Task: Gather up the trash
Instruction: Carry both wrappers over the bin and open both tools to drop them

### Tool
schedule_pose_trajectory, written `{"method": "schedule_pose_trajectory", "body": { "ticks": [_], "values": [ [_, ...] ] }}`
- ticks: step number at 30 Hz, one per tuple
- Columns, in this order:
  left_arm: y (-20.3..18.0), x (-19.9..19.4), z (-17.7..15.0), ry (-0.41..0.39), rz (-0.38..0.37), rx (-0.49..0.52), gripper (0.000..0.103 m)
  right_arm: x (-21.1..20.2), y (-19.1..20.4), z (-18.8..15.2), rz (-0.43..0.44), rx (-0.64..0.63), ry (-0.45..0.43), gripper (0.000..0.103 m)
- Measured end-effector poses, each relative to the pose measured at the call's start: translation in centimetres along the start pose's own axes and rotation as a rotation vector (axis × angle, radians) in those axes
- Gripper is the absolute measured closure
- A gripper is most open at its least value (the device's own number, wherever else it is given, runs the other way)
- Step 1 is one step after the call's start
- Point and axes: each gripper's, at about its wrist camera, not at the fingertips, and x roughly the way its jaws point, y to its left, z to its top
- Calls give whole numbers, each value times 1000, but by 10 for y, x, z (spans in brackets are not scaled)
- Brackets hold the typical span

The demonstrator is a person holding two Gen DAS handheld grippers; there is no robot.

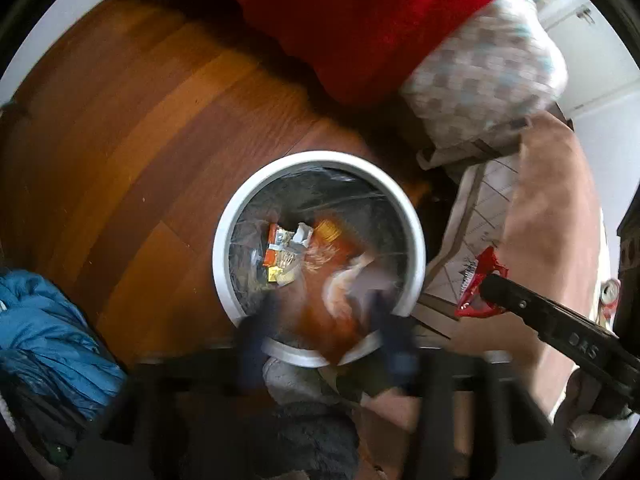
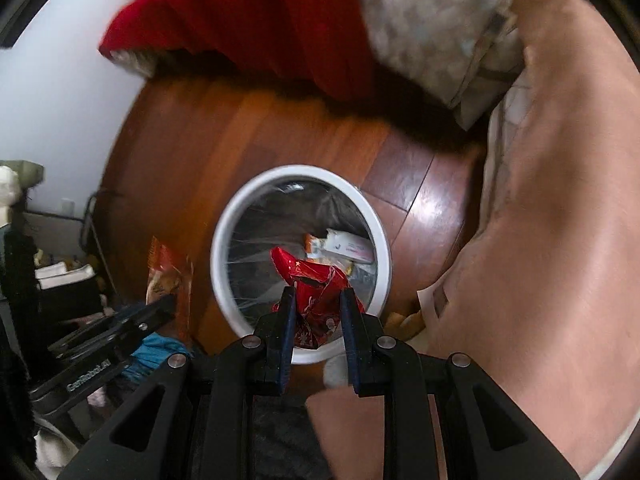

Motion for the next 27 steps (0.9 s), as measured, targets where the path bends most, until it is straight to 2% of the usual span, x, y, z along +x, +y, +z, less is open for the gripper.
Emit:
{"method": "schedule_pose_trajectory", "body": {
  "ticks": [1, 4, 6, 7, 9, 11, 12, 14, 16, 17, 18, 22, 27],
  "values": [
    [4, 3, 0, 1, -5, -14, 18, 12, -1, 6, 11, 4, 31, 78],
    [14, 11, 1, 12, 17, -27, 15, 36, -5, 13, 3, 11, 93, 62],
    [20, 11, 0, 12, 39, -30, 4, 44, -4, 14, -7, 4, 110, 54],
    [24, 9, 1, 9, 48, -29, 2, 46, -4, 15, -17, 0, 117, 52],
    [25, 5, 1, -14, 74, -26, 2, 49, -2, 17, -19, -11, 125, 36],
    [30, 1, 2, -38, 97, -27, 2, 46, -1, 13, -36, -31, 124, 30],
    [31, -2, 2, -54, 108, -26, 2, 46, 0, 12, -40, -42, 123, 23],
    [33, -8, 1, -74, 130, -26, 2, 44, 2, 9, -56, -61, 125, 16],
    [34, -14, -1, -88, 151, -20, 2, 38, 5, 5, -87, -86, 124, 14],
    [34, -17, -3, -95, 168, -13, 2, 33, 6, 3, -105, -100, 119, 10],
    [33, -21, -6, -109, 185, -4, 2, 31, 9, 0, -129, -114, 116, 1],
    [28, -31, -18, -144, 215, 15, 2, 15, 20, -12, -212, -184, 89, 0],
    [20, -43, -32, -174, 249, 45, 2, 1, 22, -26, -224, -204, 53, 0]
  ]
}}
